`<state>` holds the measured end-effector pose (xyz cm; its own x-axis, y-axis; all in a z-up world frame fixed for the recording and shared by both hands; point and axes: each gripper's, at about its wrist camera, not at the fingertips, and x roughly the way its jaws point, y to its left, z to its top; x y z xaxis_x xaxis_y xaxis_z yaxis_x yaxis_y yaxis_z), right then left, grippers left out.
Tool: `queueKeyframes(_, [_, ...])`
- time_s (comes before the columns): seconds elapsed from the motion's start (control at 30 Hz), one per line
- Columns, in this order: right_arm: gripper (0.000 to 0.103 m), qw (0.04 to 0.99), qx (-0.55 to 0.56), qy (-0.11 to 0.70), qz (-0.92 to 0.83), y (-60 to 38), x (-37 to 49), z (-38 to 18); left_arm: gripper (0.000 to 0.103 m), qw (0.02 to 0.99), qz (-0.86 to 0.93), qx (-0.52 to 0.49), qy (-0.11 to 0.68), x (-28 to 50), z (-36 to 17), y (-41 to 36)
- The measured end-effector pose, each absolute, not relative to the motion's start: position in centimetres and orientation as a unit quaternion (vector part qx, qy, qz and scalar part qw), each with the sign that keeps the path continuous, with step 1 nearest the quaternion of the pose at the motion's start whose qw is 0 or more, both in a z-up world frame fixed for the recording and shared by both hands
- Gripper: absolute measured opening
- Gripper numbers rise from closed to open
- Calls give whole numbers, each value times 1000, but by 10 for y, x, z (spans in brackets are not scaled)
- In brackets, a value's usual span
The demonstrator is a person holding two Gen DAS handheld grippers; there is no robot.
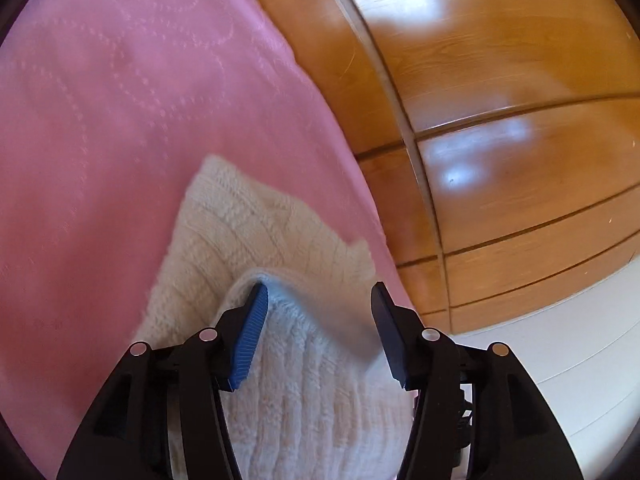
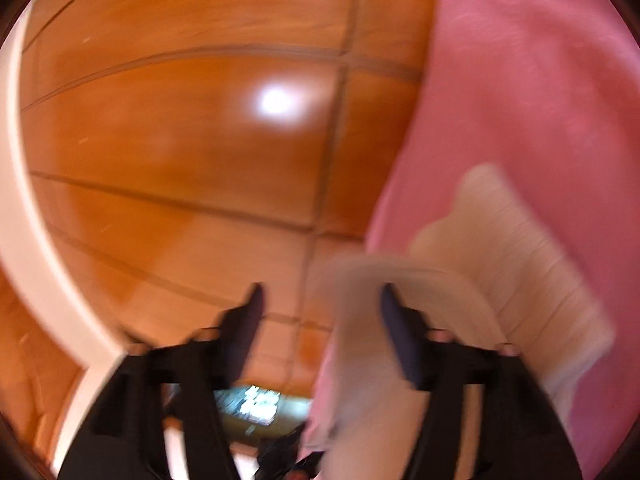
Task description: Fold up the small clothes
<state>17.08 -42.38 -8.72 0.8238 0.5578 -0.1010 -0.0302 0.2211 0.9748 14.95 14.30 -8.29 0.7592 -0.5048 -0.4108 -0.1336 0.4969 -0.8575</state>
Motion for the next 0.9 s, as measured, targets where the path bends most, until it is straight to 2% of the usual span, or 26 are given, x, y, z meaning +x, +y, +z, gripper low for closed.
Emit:
queueKeyframes(0.07, [62,770,568,225,186,-422,171,-96,64,832,-107,-436,325,144,-75,134])
queueKeyframes(0.13, [58,801,527,213,187,-416,163,-97,65,859,-103,-382,325,136,-68,125])
queueKeyframes(0.2, [60,847,448,219,182,-400,156,-86,65,878,-93,-336,327,129,-64,115])
queueKeyframes(0.27, [73,867,403,229,181,-387,153,-80,65,892,-79,-299,330,126,-60,101])
queueKeyframes(0.37, [77,883,364,249,160,-375,154,-74,67,901,-83,-259,338,131,-50,79])
queueKeyframes(0.53, [77,913,216,338,72,-337,163,-56,67,921,-93,-182,332,144,-31,50])
queueKeyframes(0.57, [77,920,183,341,65,-330,164,-52,71,924,-91,-167,333,148,-30,46])
queueKeyframes(0.63, [77,929,110,350,45,-320,169,-44,72,926,-79,-119,349,164,-38,40])
queueKeyframes(0.7, [77,917,53,394,18,-315,188,-50,72,922,-47,-89,373,177,-55,39])
queueKeyframes(0.77, [76,899,56,433,12,-319,200,-69,72,919,-34,-95,382,183,-68,44])
queueKeyframes(0.8, [72,896,78,436,18,-322,204,-72,72,921,-32,-101,375,181,-69,47])
queueKeyframes(0.83, [56,896,83,436,26,-322,206,-73,72,924,-23,-104,368,180,-67,50])
queueKeyframes(0.87, [32,897,73,436,27,-319,213,-70,72,927,10,-105,360,178,-65,55])
queueKeyframes(0.9, [19,899,51,433,30,-314,217,-66,72,927,32,-107,357,179,-63,56])
